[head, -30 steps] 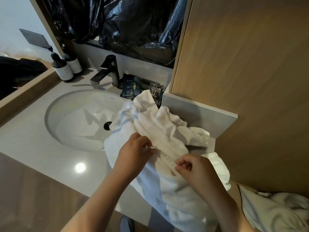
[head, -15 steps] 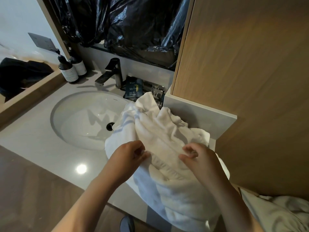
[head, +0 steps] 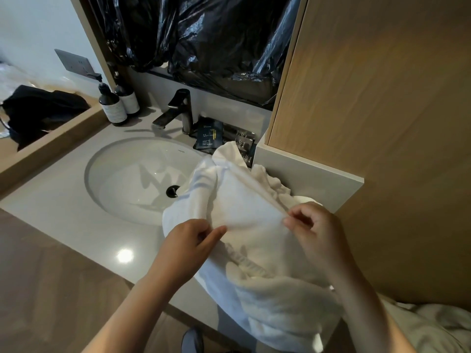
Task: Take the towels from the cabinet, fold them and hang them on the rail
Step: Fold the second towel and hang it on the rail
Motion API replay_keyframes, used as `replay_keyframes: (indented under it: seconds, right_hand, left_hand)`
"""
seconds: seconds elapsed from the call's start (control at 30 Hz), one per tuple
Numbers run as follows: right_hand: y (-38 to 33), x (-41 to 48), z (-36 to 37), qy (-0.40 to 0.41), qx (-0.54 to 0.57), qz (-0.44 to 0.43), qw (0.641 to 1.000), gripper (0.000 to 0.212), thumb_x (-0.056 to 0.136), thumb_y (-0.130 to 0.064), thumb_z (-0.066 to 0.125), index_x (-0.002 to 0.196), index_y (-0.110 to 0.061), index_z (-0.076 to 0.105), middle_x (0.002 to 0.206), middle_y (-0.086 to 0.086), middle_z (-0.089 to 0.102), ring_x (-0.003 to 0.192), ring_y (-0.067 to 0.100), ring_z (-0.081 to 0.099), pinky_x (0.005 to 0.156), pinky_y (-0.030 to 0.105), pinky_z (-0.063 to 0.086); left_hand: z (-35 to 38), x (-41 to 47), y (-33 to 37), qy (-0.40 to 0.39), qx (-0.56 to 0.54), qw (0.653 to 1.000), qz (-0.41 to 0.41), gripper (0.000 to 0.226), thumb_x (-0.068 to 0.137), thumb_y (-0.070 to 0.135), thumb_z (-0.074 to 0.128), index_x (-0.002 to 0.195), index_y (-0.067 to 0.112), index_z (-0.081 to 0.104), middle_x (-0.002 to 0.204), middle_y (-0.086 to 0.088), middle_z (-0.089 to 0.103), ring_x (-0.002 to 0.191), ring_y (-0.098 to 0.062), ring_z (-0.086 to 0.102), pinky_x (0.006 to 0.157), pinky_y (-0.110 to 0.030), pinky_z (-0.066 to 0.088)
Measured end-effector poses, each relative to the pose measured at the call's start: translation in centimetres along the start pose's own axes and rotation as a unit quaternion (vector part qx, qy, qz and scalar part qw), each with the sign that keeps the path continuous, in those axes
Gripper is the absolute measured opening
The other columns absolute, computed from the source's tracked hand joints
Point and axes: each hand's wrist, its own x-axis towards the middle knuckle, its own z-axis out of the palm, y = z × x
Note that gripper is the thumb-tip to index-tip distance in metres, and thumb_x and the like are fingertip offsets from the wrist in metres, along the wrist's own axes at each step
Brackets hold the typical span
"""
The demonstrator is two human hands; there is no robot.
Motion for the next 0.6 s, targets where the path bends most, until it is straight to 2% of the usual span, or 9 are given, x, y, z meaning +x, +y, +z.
replay_keyframes:
  seconds: [0.07, 0.2, 0.3, 0.37, 0.43, 0.5, 0.6]
  right_hand:
    - [-1.5, 0.6, -1.1, 0.040, 0.029, -0.027, 0.998, 0.011, 0.083, -0.013, 0.074, 0.078, -0.019, 0.066, 0.079, -0.008, 0.065, 0.073, 0.009, 0.061, 0.066, 0.023, 0.047]
    - [-4.9, 1.7, -2.4, 0.088, 0.074, -0.059, 0.992, 0.008, 0.087, -0.030, 0.065, 0.085, -0.023, 0.066, 0.083, -0.015, 0.064, 0.081, -0.002, 0.059, 0.066, 0.003, 0.042]
    - [-5.4, 2.2, -2.3, 0.084, 0.054, -0.055, 0.994, 0.005, 0.090, -0.029, 0.067, 0.087, -0.025, 0.067, 0.086, -0.017, 0.063, 0.085, -0.006, 0.057, 0.069, 0.001, 0.042]
    - [-4.6, 2.4, -2.0, 0.042, 0.012, -0.030, 0.999, 0.004, 0.089, -0.027, 0.068, 0.086, -0.030, 0.065, 0.090, -0.015, 0.063, 0.084, -0.004, 0.057, 0.069, 0.004, 0.044]
    - [-3.0, 2.1, -1.7, 0.018, -0.044, 0.010, 0.999, 0.006, 0.089, -0.025, 0.068, 0.096, -0.025, 0.068, 0.098, -0.009, 0.064, 0.087, 0.002, 0.057, 0.077, 0.017, 0.049]
    - [-1.3, 1.2, -1.3, 0.046, -0.094, 0.030, 0.994, 0.019, 0.088, -0.021, 0.070, 0.106, -0.016, 0.069, 0.106, -0.001, 0.063, 0.095, 0.015, 0.059, 0.082, 0.027, 0.048]
    - [0.0, -0.9, -0.6, 0.106, -0.116, 0.020, 0.987, 0.019, 0.084, -0.019, 0.075, 0.101, -0.013, 0.069, 0.103, 0.003, 0.063, 0.094, 0.020, 0.057, 0.077, 0.022, 0.039]
  left_hand:
    - [-0.3, 0.0, -0.2, 0.001, 0.001, 1.000, -0.003, 0.052, 0.087, 0.057, 0.053, 0.055, 0.017, 0.043, 0.047, 0.009, 0.039, 0.047, -0.007, 0.039, 0.048, -0.019, 0.031]
    - [-0.6, -0.1, -0.1, -0.005, 0.007, 1.000, -0.007, 0.047, 0.087, 0.057, 0.054, 0.059, 0.019, 0.050, 0.048, 0.013, 0.046, 0.050, -0.004, 0.044, 0.048, -0.018, 0.030]
    - [-0.8, -0.1, 0.4, 0.010, 0.010, 1.000, -0.004, 0.036, 0.086, 0.056, 0.056, 0.067, 0.026, 0.058, 0.063, 0.015, 0.057, 0.060, -0.001, 0.052, 0.052, -0.015, 0.035]
    - [-1.2, 0.3, 1.0, 0.028, 0.013, 0.999, 0.012, 0.023, 0.086, 0.053, 0.060, 0.078, 0.032, 0.062, 0.081, 0.016, 0.062, 0.066, -0.002, 0.054, 0.058, -0.014, 0.036]
    - [-1.1, 0.8, 1.6, 0.033, 0.012, 0.999, 0.040, 0.017, 0.085, 0.048, 0.066, 0.086, 0.031, 0.064, 0.089, 0.016, 0.061, 0.069, -0.002, 0.056, 0.062, -0.016, 0.041]
    - [-0.5, 1.1, 2.5, 0.027, 0.004, 0.997, 0.068, 0.018, 0.082, 0.042, 0.072, 0.093, 0.029, 0.066, 0.091, 0.016, 0.060, 0.075, 0.000, 0.057, 0.070, -0.019, 0.048]
    - [1.2, 1.8, 3.2, 0.008, 0.011, 0.995, 0.096, 0.033, 0.079, 0.038, 0.076, 0.107, 0.024, 0.067, 0.101, 0.012, 0.060, 0.086, -0.005, 0.059, 0.079, -0.026, 0.051]
